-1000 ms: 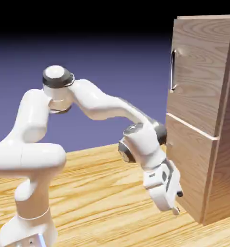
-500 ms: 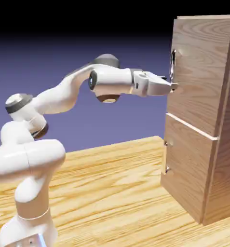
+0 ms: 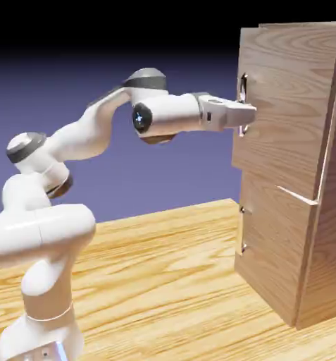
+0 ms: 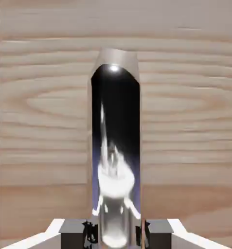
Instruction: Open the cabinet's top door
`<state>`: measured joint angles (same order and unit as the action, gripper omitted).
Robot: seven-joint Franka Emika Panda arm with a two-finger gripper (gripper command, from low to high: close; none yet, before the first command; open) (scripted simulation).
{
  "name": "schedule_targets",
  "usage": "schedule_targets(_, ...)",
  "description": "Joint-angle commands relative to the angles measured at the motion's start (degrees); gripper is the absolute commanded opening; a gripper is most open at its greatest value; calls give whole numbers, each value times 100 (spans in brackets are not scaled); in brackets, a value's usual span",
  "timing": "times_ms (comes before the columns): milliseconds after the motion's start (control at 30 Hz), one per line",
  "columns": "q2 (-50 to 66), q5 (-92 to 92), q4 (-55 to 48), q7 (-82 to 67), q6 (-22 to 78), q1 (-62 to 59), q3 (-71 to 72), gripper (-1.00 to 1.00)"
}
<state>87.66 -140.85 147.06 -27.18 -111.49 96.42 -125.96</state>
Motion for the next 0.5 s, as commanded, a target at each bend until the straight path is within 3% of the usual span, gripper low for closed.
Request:
schedule_targets(0, -74, 35, 105, -114, 243, 15, -93, -100)
schedule_targets(467, -1582, 1184, 681, -1561, 3732, -573, -1325, -100)
